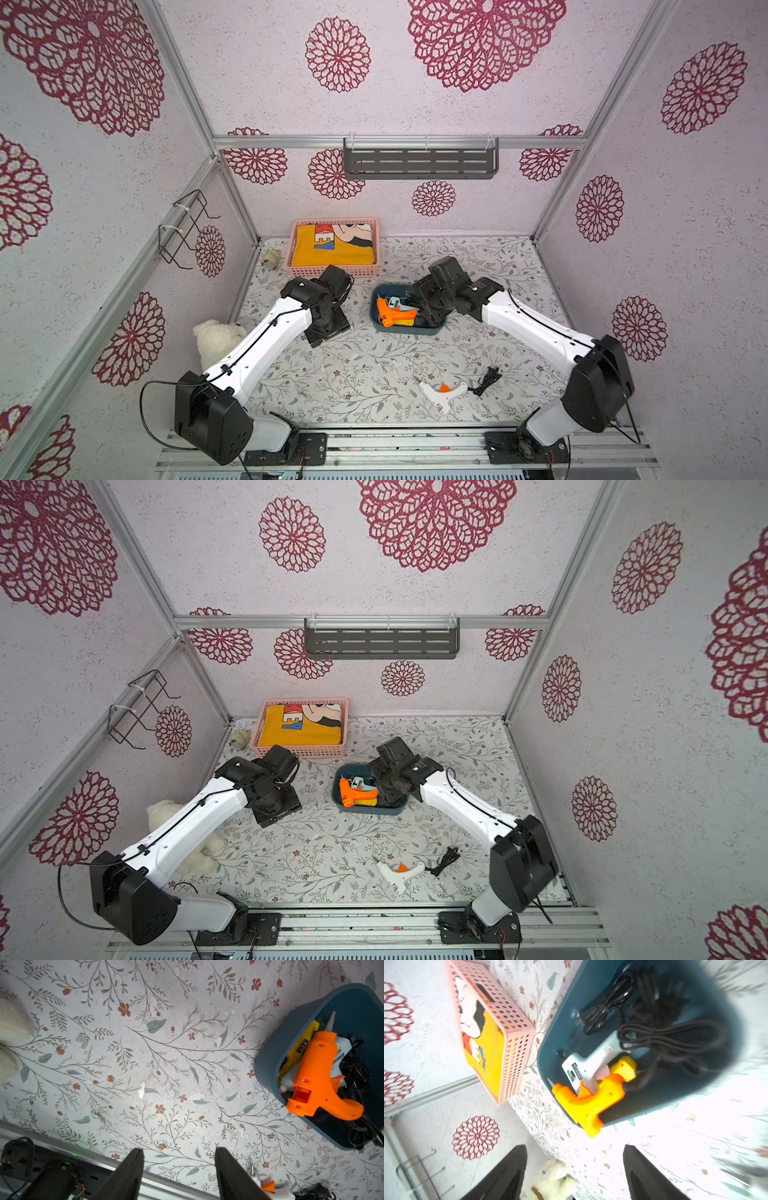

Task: Put the hot melt glue gun into the storage box
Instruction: Place the hot melt adhesive gun in the storage box, then pick up the hot melt adhesive gun from the center of the board.

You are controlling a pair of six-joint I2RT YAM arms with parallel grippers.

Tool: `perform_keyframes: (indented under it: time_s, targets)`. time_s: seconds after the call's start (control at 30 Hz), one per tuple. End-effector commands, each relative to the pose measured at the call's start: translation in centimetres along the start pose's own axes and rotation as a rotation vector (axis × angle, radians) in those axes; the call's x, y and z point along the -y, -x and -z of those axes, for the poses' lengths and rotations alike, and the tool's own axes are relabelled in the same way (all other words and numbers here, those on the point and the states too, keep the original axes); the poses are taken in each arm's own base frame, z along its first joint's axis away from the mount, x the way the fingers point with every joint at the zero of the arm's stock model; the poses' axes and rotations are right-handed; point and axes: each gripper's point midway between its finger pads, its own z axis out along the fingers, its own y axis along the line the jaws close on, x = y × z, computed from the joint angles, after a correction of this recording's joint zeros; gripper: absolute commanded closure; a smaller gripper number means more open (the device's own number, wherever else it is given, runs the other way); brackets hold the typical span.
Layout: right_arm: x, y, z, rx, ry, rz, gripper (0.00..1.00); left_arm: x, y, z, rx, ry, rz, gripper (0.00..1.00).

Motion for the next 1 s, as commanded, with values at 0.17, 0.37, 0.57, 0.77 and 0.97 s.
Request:
perform_keyframes:
  time_s: [0.17,0.37,0.57,0.77,0.97]
  targets:
    - [6.2,5.0,7.7,0.245,0.009,0.346,0.18,7.2,-6.8,-0.5,-0.107,-0.093,-0.148,0.38]
    - [11.5,8.3,10.0,0.333,-0.075,0.374,0.12,11.3,-12.4,-1.9,-0.206,-0.16,-0.094,0.29]
    - [13.3,9.1,10.9,0.348,-0.09,0.401,0.1,14.1,-16.1,-3.6,-0.244,-0.131,-0.05,0.24]
    - [13.5,9.2,12.0,0.363,-0.06,0.425,0.09,15.6,-17.2,-5.3,-0.227,-0.093,0.007,0.22]
    - [13.7,9.4,12.9,0.379,-0.058,0.447,0.08,15.2,-18.5,-6.1,-0.253,-0.045,0.034,0.21]
